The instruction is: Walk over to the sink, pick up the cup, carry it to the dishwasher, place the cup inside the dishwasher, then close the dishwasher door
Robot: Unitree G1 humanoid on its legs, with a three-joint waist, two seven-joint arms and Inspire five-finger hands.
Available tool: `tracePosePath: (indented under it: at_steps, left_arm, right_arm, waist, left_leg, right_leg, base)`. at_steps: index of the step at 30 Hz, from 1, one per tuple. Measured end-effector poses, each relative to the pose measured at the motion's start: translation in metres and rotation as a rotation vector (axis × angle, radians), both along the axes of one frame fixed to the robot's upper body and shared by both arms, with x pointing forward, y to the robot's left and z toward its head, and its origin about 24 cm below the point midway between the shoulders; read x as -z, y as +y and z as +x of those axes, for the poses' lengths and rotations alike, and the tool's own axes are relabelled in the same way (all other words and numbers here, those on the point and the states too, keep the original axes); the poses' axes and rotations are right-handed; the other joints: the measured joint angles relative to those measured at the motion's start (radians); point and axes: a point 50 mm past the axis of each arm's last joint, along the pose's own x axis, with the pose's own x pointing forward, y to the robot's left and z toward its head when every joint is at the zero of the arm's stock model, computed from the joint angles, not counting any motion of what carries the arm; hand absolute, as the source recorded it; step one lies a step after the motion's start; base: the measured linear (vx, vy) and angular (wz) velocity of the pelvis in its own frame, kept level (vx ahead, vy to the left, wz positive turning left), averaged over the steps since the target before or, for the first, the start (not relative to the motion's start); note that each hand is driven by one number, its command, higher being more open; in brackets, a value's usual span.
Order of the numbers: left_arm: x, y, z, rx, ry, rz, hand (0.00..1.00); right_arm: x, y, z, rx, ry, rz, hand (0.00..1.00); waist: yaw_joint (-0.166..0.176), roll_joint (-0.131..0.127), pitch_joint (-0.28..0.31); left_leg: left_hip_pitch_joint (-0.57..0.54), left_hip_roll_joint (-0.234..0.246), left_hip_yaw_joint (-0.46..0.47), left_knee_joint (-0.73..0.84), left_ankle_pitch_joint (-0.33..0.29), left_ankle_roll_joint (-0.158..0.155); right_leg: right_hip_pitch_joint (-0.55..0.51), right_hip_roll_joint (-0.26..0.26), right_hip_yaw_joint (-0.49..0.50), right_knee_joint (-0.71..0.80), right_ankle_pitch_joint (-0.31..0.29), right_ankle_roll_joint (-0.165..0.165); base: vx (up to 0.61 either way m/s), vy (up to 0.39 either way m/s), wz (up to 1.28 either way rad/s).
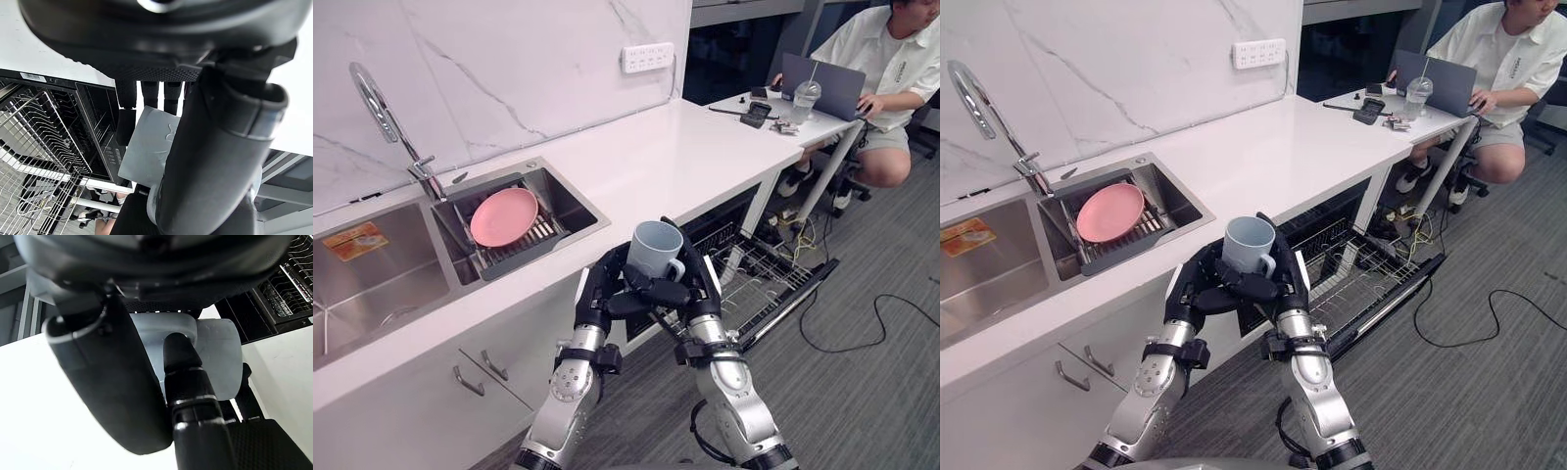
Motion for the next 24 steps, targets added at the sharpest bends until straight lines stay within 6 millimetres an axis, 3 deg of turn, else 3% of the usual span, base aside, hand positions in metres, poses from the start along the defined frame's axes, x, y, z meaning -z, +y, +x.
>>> tracePosePath:
  at_steps: [13, 14, 24]
  left_arm:
    - [-0.002, -0.003, -0.001, 0.026, -0.006, -0.004, 0.30]
    - [-0.002, -0.004, -0.001, 0.025, -0.007, -0.008, 0.90]
    - [-0.016, -0.009, 0.000, 0.050, -0.078, -0.008, 0.90]
  right_arm:
    - [0.000, -0.007, 0.008, 0.005, 0.003, -0.015, 0.30]
    - [0.000, -0.007, 0.009, 0.005, 0.001, -0.014, 0.30]
    - [-0.017, -0.018, 0.014, 0.093, -0.088, -0.071, 0.30]
  waist:
    - [0.003, -0.012, -0.004]
    - [0.003, -0.013, -0.004]
    - [0.008, -0.017, -0.001]
  left_leg:
    - [-0.004, 0.006, -0.012, 0.000, 0.003, -0.003]
    - [-0.004, 0.004, -0.012, 0.000, 0.003, -0.003]
    - [0.002, 0.004, -0.011, -0.001, 0.002, -0.003]
  right_leg:
    - [0.015, 0.004, -0.015, -0.014, 0.006, -0.006]
    - [0.015, 0.004, -0.015, -0.014, 0.006, -0.006]
    - [0.013, 0.006, -0.014, 0.000, 0.001, -0.012]
  base:
    - [0.00, -0.009, 0.01]
    - [0.00, 0.000, 0.00]
    - [0.00, -0.002, 0.00]
